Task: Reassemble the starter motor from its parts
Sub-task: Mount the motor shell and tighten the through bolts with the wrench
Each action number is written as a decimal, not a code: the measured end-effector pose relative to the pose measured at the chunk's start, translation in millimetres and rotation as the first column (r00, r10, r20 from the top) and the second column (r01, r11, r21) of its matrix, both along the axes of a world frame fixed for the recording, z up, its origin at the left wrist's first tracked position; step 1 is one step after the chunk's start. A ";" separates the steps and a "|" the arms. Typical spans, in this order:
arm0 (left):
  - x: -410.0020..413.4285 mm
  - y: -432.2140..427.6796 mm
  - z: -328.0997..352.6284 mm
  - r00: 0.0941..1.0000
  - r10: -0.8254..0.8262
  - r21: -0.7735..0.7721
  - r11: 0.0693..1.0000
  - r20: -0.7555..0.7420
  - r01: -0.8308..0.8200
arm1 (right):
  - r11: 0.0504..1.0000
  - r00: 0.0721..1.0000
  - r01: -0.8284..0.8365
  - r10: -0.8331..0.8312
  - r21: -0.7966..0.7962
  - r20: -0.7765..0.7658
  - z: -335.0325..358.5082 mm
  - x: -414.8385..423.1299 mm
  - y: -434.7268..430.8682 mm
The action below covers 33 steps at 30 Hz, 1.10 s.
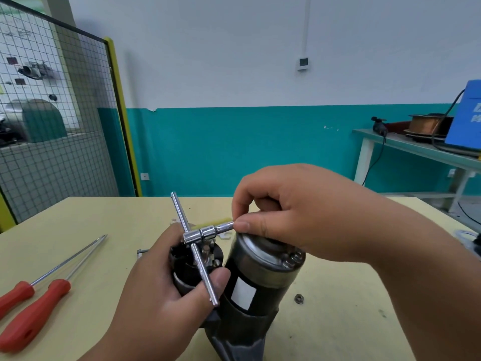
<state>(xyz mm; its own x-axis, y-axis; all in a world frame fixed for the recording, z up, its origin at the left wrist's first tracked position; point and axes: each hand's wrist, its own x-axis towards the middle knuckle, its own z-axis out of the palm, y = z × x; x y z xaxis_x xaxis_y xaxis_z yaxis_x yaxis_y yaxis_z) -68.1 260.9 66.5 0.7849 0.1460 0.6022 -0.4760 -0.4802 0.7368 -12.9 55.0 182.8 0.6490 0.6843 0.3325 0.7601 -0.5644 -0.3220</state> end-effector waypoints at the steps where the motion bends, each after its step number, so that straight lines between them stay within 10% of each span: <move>1: -0.2 0.0 0.0 1.000 -0.007 0.001 1.000 -0.001 0.007 | 1.000 0.999 0.002 -0.001 -0.030 0.033 0.5 -1.2 -0.1; 6: -4.0 -3.7 3.1 0.999 -0.044 0.034 0.998 0.015 0.043 | 0.991 0.983 0.057 -0.035 -0.118 0.180 -0.3 -0.6 1.5; 14: -1.1 1.2 5.9 0.998 -0.070 0.042 0.997 -0.002 0.070 | 0.960 0.996 0.081 -0.068 0.267 -0.055 -7.9 12.3 1.7; 19: -0.6 1.5 5.6 0.998 -0.059 0.050 0.997 -0.004 0.059 | 0.774 0.957 0.158 0.032 0.613 -0.287 -13.9 23.5 3.7; 33: -1.5 -0.2 8.1 0.998 -0.064 0.076 0.995 0.000 0.064 | 0.831 0.957 0.118 0.051 0.544 -0.284 -15.2 27.4 1.0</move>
<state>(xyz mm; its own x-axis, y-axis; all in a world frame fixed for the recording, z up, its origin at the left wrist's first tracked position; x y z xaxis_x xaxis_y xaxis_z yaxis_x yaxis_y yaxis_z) -69.6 260.8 74.6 0.7894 0.0494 0.6118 -0.5095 -0.5031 0.6980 14.4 56.0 167.6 0.7897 0.4168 0.4503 0.5762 -0.2517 -0.7776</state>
